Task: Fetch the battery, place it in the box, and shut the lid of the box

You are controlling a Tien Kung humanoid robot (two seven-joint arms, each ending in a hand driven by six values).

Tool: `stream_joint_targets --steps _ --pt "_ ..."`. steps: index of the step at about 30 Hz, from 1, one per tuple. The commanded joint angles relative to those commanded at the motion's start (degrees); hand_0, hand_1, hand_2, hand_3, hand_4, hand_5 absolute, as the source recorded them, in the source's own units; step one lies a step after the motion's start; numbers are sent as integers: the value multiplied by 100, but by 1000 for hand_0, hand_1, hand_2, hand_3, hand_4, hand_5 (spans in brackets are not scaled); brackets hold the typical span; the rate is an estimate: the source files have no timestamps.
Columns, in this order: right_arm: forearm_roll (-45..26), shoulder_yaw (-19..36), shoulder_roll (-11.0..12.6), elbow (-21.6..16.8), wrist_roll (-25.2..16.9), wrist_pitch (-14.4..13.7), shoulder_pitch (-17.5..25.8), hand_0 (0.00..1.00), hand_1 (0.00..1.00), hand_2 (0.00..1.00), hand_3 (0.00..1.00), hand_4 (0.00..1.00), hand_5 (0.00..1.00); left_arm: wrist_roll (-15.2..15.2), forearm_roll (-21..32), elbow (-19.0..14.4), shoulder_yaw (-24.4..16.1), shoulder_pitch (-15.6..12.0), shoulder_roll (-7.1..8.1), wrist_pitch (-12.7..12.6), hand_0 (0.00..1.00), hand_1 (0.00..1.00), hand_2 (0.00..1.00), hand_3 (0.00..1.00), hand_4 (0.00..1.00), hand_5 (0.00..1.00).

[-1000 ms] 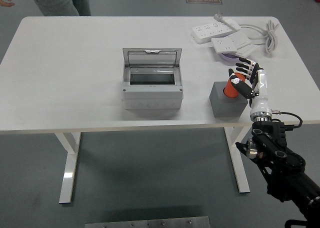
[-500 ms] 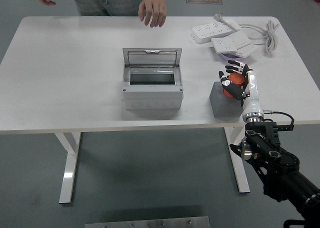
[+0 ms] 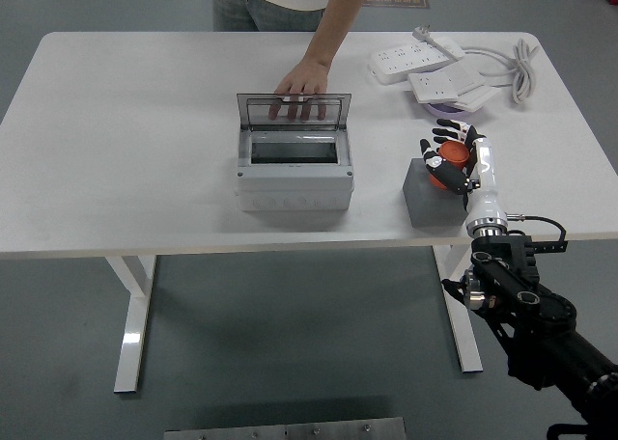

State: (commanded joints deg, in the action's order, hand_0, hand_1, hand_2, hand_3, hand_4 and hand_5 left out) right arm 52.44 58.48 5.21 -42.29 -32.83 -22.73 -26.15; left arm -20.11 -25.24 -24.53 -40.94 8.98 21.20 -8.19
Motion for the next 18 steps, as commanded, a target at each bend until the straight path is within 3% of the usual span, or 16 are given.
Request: stream_joint_targets --steps 9,10,18 --pt "-43 -2 7 42 -7 -13 8 593 619 621 627 739 116 5 -3 2 -5 21 4 0 624 716 567 563 641 110" --pt "-49 0 7 52 -7 -9 11 553 581 567 598 689 134 6 -3 2 -6 24 5 -1 624 716 567 563 641 108" --pt "-62 14 6 72 -1 -10 17 540 564 558 577 666 133 18 3 3 -2 29 5 -3 624 716 567 563 640 108"
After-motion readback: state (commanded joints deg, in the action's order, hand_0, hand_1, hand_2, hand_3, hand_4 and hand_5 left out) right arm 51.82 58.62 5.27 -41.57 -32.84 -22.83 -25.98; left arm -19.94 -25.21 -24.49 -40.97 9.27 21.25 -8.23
